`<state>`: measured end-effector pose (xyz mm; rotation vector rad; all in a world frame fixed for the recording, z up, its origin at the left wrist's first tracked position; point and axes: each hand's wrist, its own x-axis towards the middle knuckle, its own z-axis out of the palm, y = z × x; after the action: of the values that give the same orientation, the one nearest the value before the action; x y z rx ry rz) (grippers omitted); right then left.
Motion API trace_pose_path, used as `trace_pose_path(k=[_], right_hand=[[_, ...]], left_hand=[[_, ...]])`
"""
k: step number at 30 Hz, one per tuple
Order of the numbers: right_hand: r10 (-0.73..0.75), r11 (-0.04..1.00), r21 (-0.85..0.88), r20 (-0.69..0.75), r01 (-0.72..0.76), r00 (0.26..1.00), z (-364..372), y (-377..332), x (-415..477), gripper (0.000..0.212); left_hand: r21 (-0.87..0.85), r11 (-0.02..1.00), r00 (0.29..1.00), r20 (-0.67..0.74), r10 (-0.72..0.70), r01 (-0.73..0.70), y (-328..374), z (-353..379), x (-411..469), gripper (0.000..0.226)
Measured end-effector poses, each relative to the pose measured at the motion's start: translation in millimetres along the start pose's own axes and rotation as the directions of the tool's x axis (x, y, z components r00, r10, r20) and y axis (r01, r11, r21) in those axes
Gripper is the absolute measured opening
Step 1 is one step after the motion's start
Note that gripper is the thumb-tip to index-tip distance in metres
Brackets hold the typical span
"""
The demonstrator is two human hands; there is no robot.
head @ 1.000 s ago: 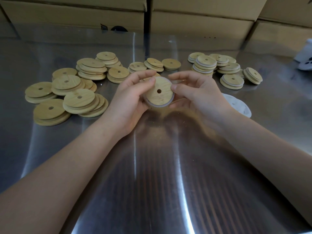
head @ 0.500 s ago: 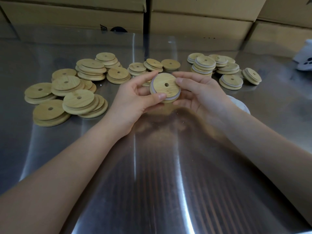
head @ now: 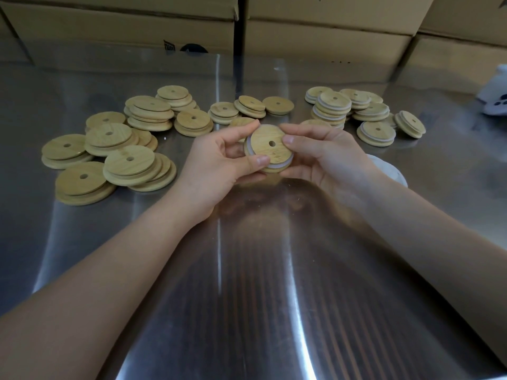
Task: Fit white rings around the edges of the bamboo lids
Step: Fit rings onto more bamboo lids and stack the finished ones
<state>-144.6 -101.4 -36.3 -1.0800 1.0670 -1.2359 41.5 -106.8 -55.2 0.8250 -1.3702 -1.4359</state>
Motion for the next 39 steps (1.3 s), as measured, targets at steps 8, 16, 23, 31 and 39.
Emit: trace_pose_path(k=[8, 16, 23, 31, 39], right_hand=[[-0.024, 0.999, -0.037, -0.013, 0.023, 1.000, 2, 2, 0, 0.014], [0.039, 0.999, 0.017, -0.029, -0.038, 0.999, 2, -3, 1, 0.023], [-0.071, 0.990, 0.093, -0.308, 0.104, 0.949, -20, -25, 7, 0.024], [-0.198, 0.980, -0.143, -0.572, 0.140, 0.796, -57, -32, 16, 0.014], [-0.243, 0.946, -0.324, -0.691, 0.009, 0.681, -87, -31, 26, 0.013]], left_hand=[[0.006, 1.000, 1.000, -0.012, -0.021, 0.021, 0, 0, 2, 0.063], [-0.094, 0.992, 0.994, -0.064, -0.086, 0.080, 3, -2, 3, 0.038], [-0.065, 0.993, 0.987, -0.121, -0.107, 0.099, 6, -4, 3, 0.019], [0.083, 0.994, 0.992, -0.112, -0.057, 0.066, 5, 1, 0, 0.018], [0.113, 0.992, 0.993, -0.107, -0.048, 0.060, 5, 3, -1, 0.019]])
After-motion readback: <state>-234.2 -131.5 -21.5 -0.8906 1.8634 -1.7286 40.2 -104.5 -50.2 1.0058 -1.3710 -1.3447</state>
